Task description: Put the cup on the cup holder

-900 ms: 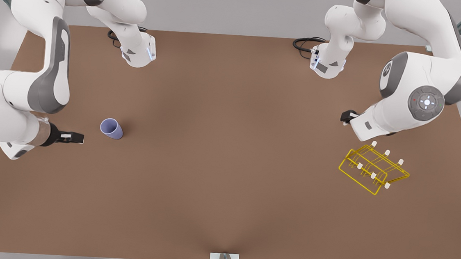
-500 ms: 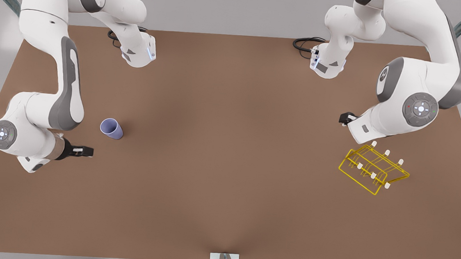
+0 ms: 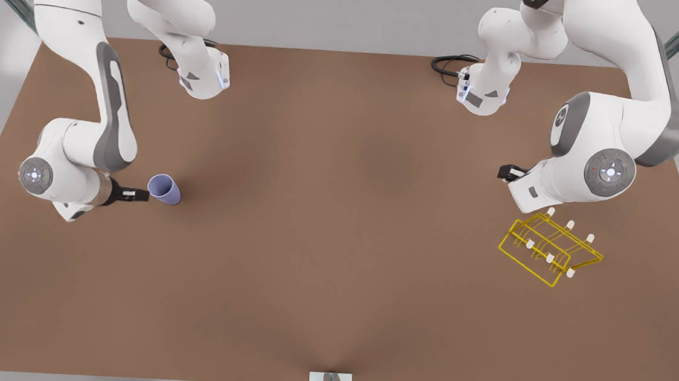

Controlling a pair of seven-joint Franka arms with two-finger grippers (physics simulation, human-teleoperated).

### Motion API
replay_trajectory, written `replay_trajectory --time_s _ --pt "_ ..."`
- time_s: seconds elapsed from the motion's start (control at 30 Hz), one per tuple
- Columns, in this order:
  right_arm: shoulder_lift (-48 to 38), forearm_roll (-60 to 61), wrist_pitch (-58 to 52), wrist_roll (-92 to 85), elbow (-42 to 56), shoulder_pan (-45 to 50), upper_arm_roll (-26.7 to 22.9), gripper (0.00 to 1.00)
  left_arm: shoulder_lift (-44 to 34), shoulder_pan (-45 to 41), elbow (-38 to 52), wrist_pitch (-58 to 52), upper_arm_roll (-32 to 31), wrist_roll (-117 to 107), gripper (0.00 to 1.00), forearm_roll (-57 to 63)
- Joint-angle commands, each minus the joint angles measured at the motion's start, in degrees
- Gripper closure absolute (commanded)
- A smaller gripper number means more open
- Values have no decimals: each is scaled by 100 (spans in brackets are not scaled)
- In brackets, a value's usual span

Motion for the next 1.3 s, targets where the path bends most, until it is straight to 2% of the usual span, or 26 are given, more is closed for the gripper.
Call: replay_trajectory --time_s 0.0,0.17,0.37,0.53,0.83,1.1,1.13,1.17,1.23,1.27 --pt "-168 8 110 280 -195 174 43 0 -6 0 2 -16 1 -21 0 2" --pt "-608 8 444 1062 -1048 693 157 1 -6 0 2 -86 1 -47 0 2" --pt "-687 8 1270 1062 -1891 614 157 2 -6 9 -209 -174 10 -56 0 2" --pt "-432 8 1929 1273 -1936 666 131 0 -6 0 -200 -341 1 -56 0 -42" --pt "-467 8 2052 1352 -2243 622 157 0 73 -17 -244 -402 -34 -56 0 -165" --pt "-116 8 2052 1361 -2261 675 157 2 12 -70 -200 -455 -51 -65 0 -165" --pt "-107 8 2070 1361 -2226 666 157 9 3 -79 -200 -473 -60 -74 0 -165" --pt "-80 8 2149 1361 -2217 658 157 21 12 -79 -191 -490 -60 -74 0 -165" --pt "-19 -1 2369 1352 -2226 649 157 59 20 -114 -200 -490 -60 -74 0 -165" --pt "-45 -1 2386 1352 -2191 614 157 70 3 -140 -191 -490 -52 -74 0 -157"
